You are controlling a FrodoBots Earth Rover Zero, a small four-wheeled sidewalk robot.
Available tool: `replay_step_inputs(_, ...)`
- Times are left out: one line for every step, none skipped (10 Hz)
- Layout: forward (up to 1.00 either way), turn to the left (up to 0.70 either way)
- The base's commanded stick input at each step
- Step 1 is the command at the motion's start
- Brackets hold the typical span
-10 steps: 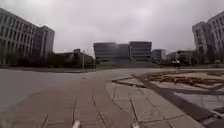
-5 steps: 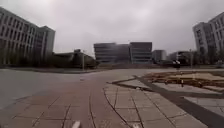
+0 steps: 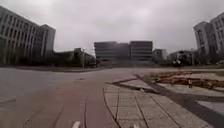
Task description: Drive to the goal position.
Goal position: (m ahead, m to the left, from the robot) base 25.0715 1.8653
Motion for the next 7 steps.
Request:
replay_step_inputs(0.70,0.00)
replay_step_inputs(0.70,0.00)
replay_step_inputs(0.70,0.00)
replay_step_inputs(0.70,0.00)
replay_step_inputs(0.70,0.00)
replay_step_inputs(0.70,0.00)
replay_step_inputs(0.70,0.00)
